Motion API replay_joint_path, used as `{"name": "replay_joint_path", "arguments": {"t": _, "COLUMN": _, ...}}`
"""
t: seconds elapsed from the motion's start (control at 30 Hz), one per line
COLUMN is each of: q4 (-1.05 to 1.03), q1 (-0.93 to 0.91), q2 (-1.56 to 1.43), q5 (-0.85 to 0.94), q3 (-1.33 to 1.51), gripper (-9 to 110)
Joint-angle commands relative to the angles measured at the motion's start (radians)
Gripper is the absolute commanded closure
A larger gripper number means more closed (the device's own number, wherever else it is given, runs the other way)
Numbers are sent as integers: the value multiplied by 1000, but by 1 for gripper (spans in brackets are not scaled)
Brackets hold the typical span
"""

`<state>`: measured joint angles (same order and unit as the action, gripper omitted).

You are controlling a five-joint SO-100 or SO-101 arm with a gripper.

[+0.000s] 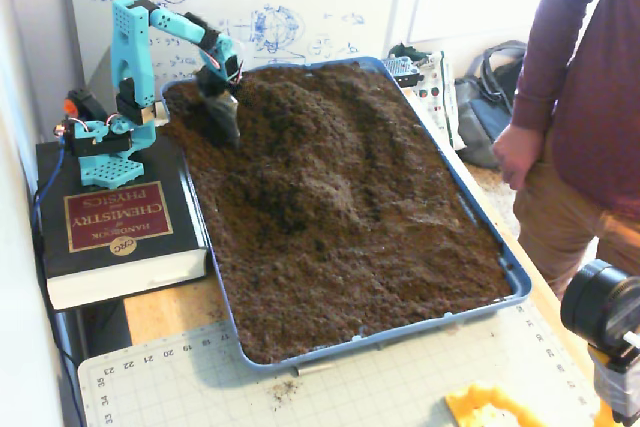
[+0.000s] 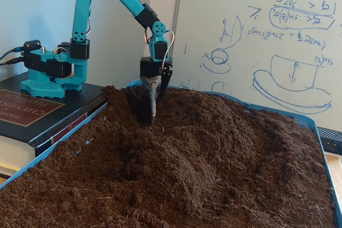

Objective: Build a berm.

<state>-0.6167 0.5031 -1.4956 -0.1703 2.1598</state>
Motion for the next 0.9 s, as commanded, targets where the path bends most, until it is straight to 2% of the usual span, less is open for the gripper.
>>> {"name": "replay_joint_path", "arguments": {"t": 0.0, "q4": 12, "q1": -37, "q2": -9, "q5": -60, "q3": -124, "gripper": 101}}
{"name": "replay_joint_path", "arguments": {"t": 0.57, "q4": 11, "q1": -55, "q2": 164, "q5": -92, "q3": -163, "gripper": 101}}
{"name": "replay_joint_path", "arguments": {"t": 0.87, "q4": 12, "q1": -89, "q2": 176, "q5": -210, "q3": -268, "gripper": 101}}
